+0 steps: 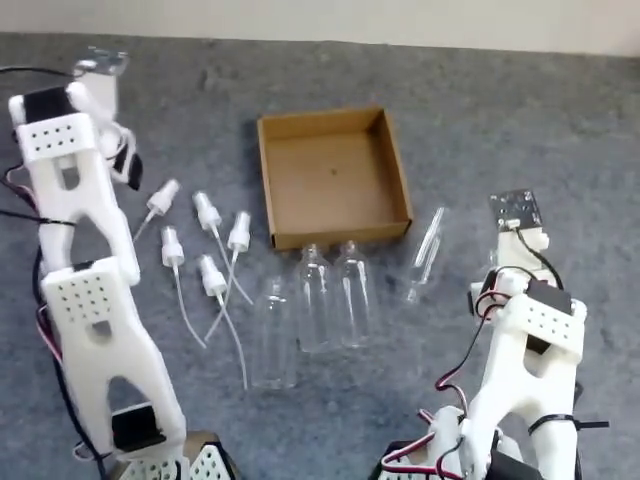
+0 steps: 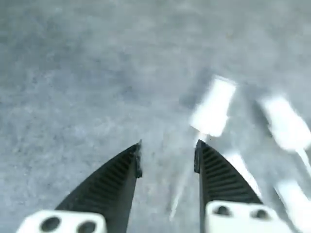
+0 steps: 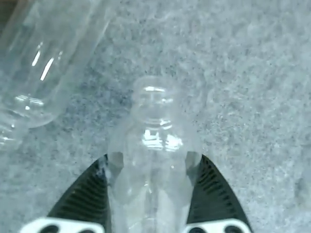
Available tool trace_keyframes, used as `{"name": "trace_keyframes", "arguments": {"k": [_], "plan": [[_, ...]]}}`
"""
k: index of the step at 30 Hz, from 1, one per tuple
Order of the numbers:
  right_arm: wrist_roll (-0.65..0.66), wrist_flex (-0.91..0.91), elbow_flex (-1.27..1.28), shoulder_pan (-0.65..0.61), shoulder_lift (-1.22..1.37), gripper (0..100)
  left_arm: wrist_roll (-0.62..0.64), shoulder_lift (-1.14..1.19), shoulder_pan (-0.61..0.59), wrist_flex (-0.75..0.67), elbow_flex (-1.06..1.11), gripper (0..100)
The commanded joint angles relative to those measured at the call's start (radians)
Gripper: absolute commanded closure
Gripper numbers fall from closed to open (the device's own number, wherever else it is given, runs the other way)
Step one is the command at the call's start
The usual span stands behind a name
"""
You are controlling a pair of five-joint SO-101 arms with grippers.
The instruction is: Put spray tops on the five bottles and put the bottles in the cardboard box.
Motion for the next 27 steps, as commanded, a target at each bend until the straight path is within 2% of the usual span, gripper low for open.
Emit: {"name": "trace_keyframes", "arguments": {"k": [1,5,11,23,25,27], "plan": [[0.011,0.008,-0.005,0.005,-0.005,99.4,-0.112,-0.228,0.137,-0.037,0.231,86],[0.012,0.008,-0.005,0.007,-0.004,99.4,-0.120,-0.220,0.176,-0.153,0.311,86],[0.012,0.008,-0.005,0.010,-0.004,99.4,-0.167,-0.105,0.150,-0.238,0.323,86],[0.012,0.008,-0.004,0.010,-0.004,99.4,-0.172,-0.035,0.104,-0.245,0.298,86],[0.012,0.008,-0.004,0.012,-0.005,99.4,-0.160,-0.062,0.073,-0.238,0.232,85],[0.012,0.008,-0.004,0.012,-0.005,99.4,-0.097,-0.113,0.028,-0.236,0.110,82]]}}
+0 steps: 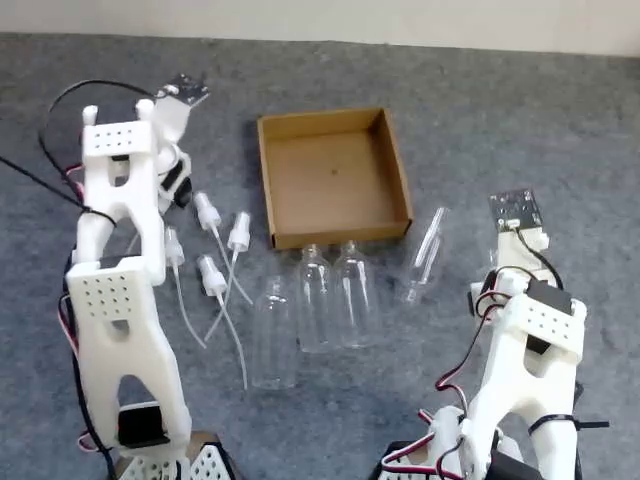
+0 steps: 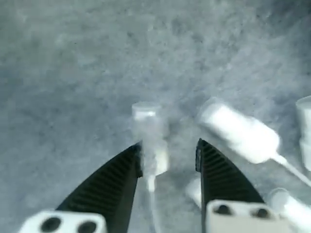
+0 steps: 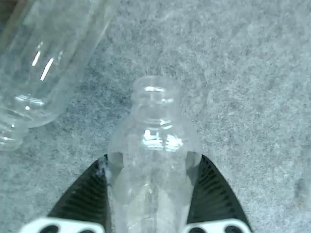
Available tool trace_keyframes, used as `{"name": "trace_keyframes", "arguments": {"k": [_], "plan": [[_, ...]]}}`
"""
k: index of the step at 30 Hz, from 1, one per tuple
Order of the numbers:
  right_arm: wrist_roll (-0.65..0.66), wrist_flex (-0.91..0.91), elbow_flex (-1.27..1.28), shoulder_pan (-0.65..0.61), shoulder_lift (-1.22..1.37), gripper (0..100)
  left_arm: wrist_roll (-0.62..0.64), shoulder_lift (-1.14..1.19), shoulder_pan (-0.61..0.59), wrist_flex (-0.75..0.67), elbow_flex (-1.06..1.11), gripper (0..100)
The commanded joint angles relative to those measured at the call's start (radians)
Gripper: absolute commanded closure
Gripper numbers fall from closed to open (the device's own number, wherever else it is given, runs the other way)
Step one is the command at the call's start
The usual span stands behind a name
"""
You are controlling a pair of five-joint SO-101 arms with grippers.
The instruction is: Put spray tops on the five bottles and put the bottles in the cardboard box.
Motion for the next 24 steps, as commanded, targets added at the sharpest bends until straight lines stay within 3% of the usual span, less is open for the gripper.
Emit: {"name": "trace_keyframes", "arguments": {"k": [1,6,10,15,19,21,24], "plan": [[0.012,0.008,-0.004,0.010,-0.005,99.4,0.098,-0.117,-0.096,-0.006,-0.252,78],[0.012,0.008,-0.004,0.005,-0.005,99.4,0.097,-0.165,-0.148,0.081,-0.398,71],[0.012,0.008,-0.004,0.005,-0.005,99.4,0.008,-0.102,-0.166,0.129,-0.400,70],[0.014,0.008,-0.004,0.010,-0.005,99.4,0.032,-0.058,-0.234,0.075,-0.424,72],[0.014,0.008,-0.004,0.005,-0.005,99.4,-0.018,-0.058,-0.266,0.057,-0.438,72],[0.014,0.008,-0.004,0.008,-0.005,99.4,-0.011,-0.065,-0.309,0.044,-0.455,76],[0.014,0.008,-0.004,0.007,-0.005,99.4,-0.025,-0.067,-0.306,0.037,-0.490,91]]}}
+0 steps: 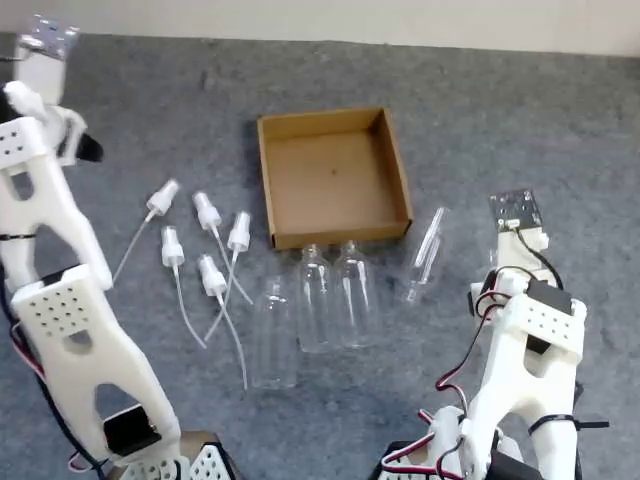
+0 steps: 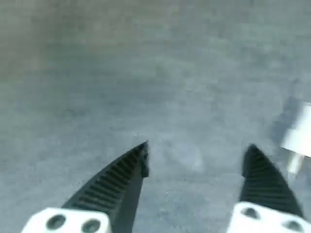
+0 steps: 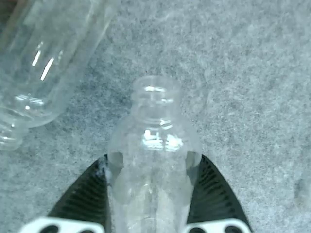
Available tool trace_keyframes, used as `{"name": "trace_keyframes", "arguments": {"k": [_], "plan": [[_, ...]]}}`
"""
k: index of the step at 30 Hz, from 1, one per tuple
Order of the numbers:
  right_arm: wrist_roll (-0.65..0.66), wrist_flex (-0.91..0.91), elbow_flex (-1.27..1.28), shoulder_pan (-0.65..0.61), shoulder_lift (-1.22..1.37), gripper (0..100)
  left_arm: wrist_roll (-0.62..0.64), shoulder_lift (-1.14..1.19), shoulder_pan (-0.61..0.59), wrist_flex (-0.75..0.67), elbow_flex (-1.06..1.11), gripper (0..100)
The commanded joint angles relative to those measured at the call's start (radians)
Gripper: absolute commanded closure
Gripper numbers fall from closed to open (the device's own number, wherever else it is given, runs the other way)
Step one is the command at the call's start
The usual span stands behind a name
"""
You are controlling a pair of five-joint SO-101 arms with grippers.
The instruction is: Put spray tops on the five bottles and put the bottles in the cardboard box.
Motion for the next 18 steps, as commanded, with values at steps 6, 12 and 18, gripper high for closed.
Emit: {"name": "trace_keyframes", "arguments": {"k": [6,12,18], "plan": [[0.011,0.008,-0.004,0.004,-0.002,99.4,-0.055,-0.036,0.004,0.035,-0.039,71],[0.011,0.008,-0.004,0.005,-0.005,99.4,-0.078,-0.039,0.022,0.054,-0.041,90],[0.011,0.008,-0.004,0.005,-0.004,99.4,-0.055,-0.035,0.087,0.061,-0.041,78]]}}
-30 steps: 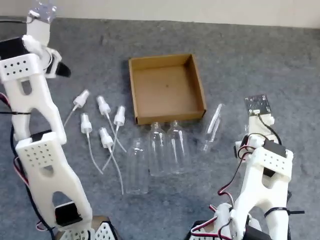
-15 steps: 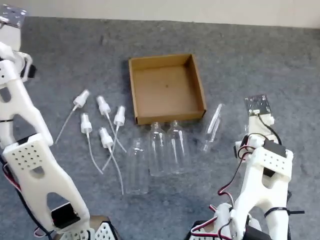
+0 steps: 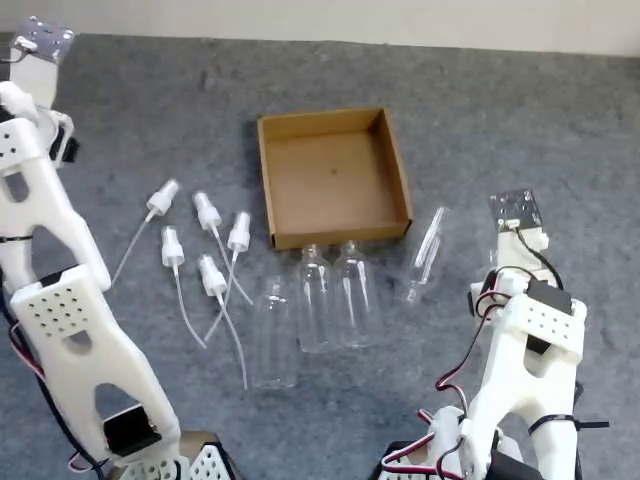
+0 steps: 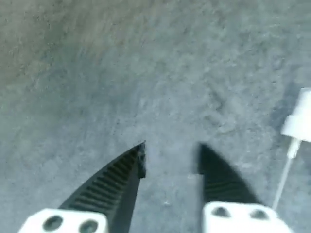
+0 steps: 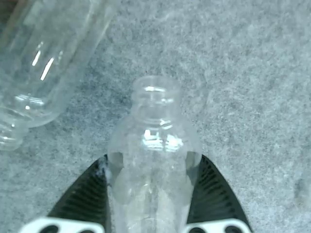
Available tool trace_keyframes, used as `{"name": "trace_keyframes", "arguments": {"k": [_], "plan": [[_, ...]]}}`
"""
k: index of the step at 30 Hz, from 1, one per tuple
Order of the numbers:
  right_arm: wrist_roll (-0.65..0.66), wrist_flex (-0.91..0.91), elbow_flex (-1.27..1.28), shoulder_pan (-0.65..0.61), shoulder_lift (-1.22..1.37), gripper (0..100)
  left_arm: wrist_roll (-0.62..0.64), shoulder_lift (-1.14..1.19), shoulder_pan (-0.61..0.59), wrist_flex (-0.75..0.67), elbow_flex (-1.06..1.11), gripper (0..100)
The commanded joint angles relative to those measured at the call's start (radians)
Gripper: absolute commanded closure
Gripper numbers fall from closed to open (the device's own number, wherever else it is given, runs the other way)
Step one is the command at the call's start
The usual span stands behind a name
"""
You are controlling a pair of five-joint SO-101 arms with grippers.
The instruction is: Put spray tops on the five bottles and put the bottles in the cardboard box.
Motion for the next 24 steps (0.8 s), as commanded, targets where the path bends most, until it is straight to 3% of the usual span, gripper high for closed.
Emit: {"name": "trace_keyframes", "arguments": {"k": [1,3,10,24], "plan": [[0.011,0.008,-0.004,0.005,-0.002,99.4,0.017,-0.035,0.097,0.014,-0.015,74],[0.011,0.008,-0.004,0.004,-0.002,99.4,0.017,-0.033,0.147,0.014,-0.010,70],[0.011,0.008,-0.004,0.007,0.002,99.4,0.017,0.050,0.326,0.020,0.113,77],[0.061,0.042,-0.004,0.008,-0.002,99.4,-0.034,0.185,0.248,0.012,0.153,78]]}}
